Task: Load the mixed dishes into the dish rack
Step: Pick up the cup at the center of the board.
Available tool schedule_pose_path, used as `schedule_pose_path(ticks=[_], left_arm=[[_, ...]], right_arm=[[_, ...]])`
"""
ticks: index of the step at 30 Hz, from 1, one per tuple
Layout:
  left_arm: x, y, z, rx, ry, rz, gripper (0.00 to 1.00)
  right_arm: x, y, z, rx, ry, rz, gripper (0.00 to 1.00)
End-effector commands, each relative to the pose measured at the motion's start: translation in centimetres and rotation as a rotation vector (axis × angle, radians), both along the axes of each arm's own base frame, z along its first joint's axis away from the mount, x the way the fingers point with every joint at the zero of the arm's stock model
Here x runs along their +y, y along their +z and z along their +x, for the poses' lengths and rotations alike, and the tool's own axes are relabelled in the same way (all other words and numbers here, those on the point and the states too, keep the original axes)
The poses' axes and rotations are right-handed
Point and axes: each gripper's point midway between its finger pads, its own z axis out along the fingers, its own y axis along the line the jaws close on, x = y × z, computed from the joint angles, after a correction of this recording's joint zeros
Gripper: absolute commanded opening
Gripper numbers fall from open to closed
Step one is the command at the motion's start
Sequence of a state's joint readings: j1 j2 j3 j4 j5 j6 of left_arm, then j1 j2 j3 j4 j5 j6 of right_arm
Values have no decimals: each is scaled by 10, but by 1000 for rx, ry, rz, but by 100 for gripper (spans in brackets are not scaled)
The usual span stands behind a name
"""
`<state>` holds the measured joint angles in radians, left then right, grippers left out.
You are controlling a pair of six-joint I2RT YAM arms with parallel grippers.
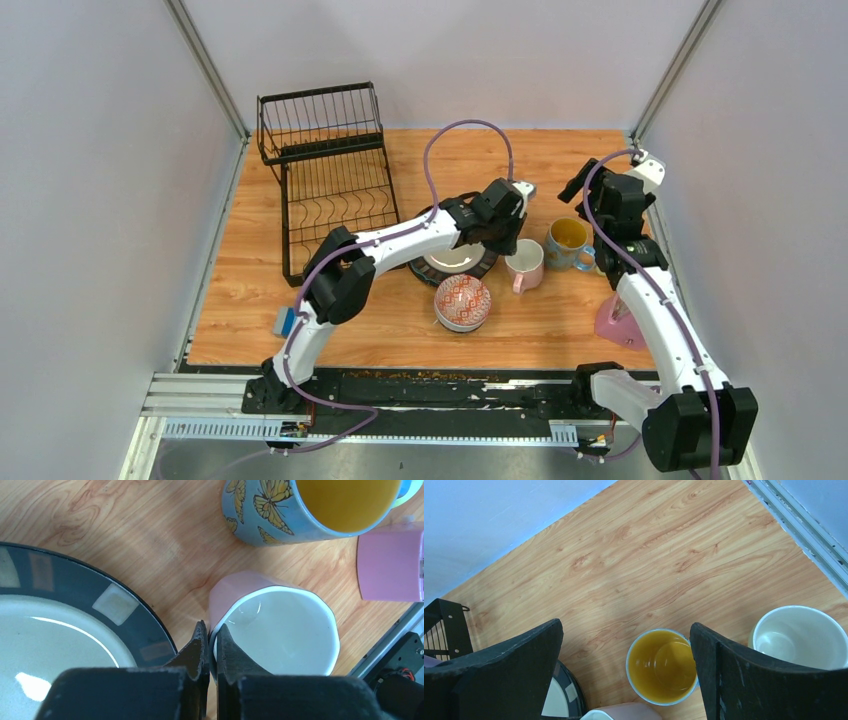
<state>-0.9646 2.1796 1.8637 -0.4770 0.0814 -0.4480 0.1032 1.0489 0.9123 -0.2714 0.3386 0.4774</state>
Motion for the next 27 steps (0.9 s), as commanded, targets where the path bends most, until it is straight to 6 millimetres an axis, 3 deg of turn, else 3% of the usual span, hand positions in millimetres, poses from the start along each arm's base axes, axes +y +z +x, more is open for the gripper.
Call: schedule_pose_path(ticks=[1,12,15,17,18,22,27], left_arm=[[-16,40,-4,-51,-33,-129,0],[3,85,2,-198,-5,-223,0],[13,120,6,-221,12,-335,0],[26,135,7,-188,21,-427,0],[37,154,13,-175,52,-493,0],[61,196,12,-94,74,-713,0],[75,225,3,-112,61,-788,0]], right_arm=[[5,17,8,-59,19,19,100],[4,21,5,-79,42,51,100],[5,24,3,-92,54,61,100],[7,27,1,-100,65,67,100],[8,28,0,-105,69,72,100],[11,33,-7,-132,77,108,100],[13,35,-9,-149,84,122,100]])
